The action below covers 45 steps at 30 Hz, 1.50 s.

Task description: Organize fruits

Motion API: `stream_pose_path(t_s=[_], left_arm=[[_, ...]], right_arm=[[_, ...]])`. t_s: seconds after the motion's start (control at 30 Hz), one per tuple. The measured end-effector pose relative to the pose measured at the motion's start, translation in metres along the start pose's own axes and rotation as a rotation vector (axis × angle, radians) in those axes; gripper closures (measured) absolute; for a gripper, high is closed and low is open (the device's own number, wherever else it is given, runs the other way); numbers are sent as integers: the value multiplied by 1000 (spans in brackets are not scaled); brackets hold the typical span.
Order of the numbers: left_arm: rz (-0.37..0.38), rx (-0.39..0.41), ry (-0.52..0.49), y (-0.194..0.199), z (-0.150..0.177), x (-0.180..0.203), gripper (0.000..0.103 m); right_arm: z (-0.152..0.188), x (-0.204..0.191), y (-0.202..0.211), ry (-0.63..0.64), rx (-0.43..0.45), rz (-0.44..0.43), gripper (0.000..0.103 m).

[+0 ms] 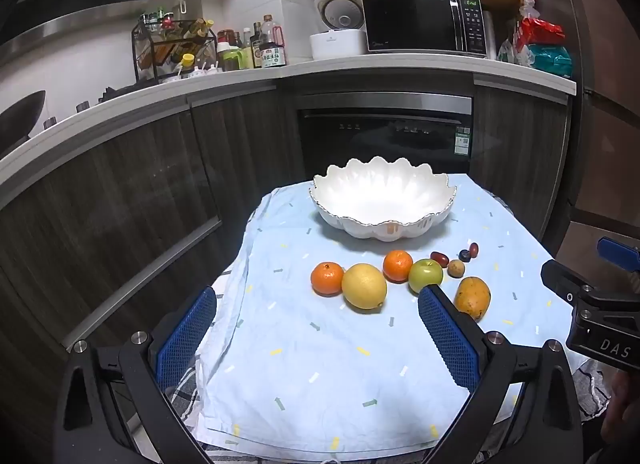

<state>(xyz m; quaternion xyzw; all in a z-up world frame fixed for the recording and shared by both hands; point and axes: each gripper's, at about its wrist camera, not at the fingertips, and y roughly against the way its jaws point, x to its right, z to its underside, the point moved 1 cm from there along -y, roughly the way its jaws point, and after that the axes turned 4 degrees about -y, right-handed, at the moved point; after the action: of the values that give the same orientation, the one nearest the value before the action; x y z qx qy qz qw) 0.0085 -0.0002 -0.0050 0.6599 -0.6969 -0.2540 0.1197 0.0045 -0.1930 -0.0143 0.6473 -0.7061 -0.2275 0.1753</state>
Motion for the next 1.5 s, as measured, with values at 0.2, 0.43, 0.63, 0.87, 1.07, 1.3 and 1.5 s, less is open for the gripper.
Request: stream_pose_path(t_s=[0.2,0.43,0.63,0.87,1.07,1.3,1.5], left_arm=[[5,3,8,1,0,0,0],[10,2,21,7,-6,-5,0],[13,6,29,5,-3,-6,0],[11,10,29,6,-3,-7,0],[11,10,28,6,-3,-8,0],[11,11,28,6,-3,-8,0],[11,11,28,6,-3,-8,0]], right_arm=[[5,-3,-3,5,7,0,6],[-2,1,7,9,29,-2,6],[-2,-1,7,7,32,1,6],[-1,-1,7,4,33,-1,6],[-1,-1,7,-1,31,0,6],[-1,-1,7,-1,31,0,6],[-2,1,7,-5,33,0,6]])
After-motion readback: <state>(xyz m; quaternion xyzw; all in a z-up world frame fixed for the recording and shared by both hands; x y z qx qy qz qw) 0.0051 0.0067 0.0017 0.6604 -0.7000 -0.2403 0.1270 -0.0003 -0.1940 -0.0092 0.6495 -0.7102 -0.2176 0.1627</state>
